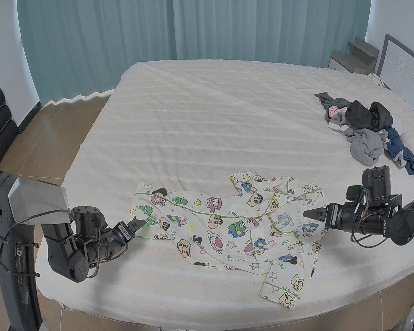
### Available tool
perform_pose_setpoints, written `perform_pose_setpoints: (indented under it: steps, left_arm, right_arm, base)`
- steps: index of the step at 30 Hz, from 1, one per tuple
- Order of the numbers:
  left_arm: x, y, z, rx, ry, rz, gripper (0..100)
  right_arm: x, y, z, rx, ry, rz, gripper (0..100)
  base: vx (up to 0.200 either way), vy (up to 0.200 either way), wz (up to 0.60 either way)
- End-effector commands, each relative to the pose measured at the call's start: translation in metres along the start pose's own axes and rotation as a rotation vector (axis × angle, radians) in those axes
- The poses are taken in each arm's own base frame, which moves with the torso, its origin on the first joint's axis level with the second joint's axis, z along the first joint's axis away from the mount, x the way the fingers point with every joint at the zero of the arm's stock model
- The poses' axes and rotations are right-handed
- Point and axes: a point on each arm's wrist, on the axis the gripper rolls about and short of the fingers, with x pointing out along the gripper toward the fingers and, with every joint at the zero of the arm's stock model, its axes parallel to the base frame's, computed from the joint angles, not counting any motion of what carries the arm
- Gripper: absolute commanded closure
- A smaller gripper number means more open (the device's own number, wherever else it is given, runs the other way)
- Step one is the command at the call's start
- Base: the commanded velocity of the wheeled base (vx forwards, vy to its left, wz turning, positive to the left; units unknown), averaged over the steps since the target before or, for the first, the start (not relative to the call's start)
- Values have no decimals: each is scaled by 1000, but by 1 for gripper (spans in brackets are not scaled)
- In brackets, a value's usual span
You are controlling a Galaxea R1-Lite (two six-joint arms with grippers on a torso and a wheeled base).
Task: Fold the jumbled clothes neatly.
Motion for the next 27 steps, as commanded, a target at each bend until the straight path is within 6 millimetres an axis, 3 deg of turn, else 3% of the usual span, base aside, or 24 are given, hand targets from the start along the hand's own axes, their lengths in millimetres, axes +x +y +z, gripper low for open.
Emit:
perform_pose_setpoints:
  steps: [1,6,7,14,20,27]
  left_arm:
    - [22,-5,10,0,-36,38,0]
    - [32,-12,15,2,-40,51,0]
    - [34,-14,16,2,-44,55,100]
    - [37,-19,16,9,-42,60,100]
    - [28,-18,14,12,1,108,100]
    - [-7,-32,31,33,17,137,100]
  right_arm:
    - [-30,18,-9,-23,-43,73,0]
    - [-39,20,-12,-31,-54,88,0]
    - [-39,20,-13,-28,-52,86,0]
    - [-40,15,-21,-23,-24,70,0]
    - [-41,11,-30,-18,4,59,0]
    - [-45,3,-51,-20,59,39,0]
  base:
    - [0,0,0]
    - [0,0,0]
    - [0,0,0]
    - [0,0,0]
    - [0,0,0]
    - [0,0,0]
